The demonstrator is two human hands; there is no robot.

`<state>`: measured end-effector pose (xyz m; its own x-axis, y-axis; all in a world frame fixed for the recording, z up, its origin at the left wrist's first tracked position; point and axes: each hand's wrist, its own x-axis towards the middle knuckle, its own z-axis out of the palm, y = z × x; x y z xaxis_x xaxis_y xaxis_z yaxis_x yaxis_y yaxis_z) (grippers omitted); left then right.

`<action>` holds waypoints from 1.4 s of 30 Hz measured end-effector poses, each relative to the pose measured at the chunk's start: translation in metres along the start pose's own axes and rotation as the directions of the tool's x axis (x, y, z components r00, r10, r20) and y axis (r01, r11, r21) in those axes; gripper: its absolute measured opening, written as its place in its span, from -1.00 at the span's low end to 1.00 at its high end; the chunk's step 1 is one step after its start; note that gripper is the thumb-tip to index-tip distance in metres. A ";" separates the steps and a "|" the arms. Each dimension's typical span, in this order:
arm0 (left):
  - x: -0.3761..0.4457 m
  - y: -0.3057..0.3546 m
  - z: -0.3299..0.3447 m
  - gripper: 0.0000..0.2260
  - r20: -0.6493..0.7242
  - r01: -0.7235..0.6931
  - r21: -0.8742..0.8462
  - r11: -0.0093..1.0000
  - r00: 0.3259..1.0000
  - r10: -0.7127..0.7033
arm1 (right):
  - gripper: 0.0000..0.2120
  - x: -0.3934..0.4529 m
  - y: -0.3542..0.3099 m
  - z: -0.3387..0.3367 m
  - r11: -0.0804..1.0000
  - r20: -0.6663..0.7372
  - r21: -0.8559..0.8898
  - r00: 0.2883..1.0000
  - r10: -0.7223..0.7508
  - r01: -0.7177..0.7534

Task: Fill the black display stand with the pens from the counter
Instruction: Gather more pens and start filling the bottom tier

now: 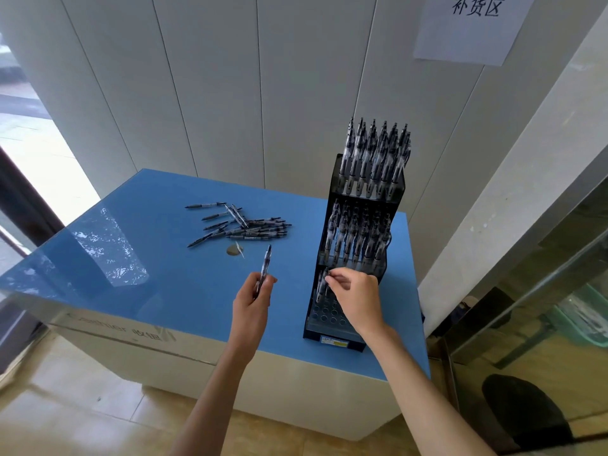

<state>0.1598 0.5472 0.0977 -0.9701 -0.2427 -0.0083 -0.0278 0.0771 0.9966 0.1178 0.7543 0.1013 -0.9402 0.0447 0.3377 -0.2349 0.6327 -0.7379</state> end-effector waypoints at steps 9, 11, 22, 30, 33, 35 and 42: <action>-0.001 0.002 0.003 -0.83 0.054 0.009 0.011 1.000 0.998 -0.010 | -0.91 -0.007 0.007 0.015 0.998 0.133 -0.054 0.990 0.052 -0.045; -0.004 0.002 0.005 -0.82 0.075 0.016 0.012 1.000 0.997 -0.017 | -0.91 -0.007 0.008 0.015 0.997 0.143 -0.065 0.988 0.054 -0.045; -0.004 0.012 0.024 -0.87 0.190 -0.030 0.149 0.988 0.982 0.001 | -0.89 0.003 -0.013 -0.015 0.991 0.137 0.109 0.989 0.063 -0.078; 0.003 0.014 0.045 -0.91 0.245 -0.291 0.429 0.855 0.949 0.200 | -0.90 0.006 -0.026 -0.036 0.841 0.260 0.462 0.949 0.176 -0.283; 0.002 0.013 0.046 -0.90 0.301 -0.332 0.524 0.785 0.934 0.194 | -0.90 0.004 -0.022 -0.039 0.788 0.266 0.525 0.942 0.205 -0.320; 0.002 0.015 0.042 -0.80 0.338 -0.348 0.593 0.726 0.926 0.168 | -0.90 0.004 -0.019 -0.041 0.781 0.239 0.540 0.947 0.216 -0.315; 0.012 0.023 0.017 -0.61 0.370 -0.429 0.777 0.461 0.903 0.218 | -0.91 0.010 -0.006 -0.042 0.958 0.051 0.267 0.995 0.090 -0.101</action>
<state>0.1433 0.5628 0.1190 -0.9714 0.1550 0.1798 0.2161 0.8907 0.3998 0.1196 0.7835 0.1334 -0.9689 0.0623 0.2393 -0.1963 0.3951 -0.8974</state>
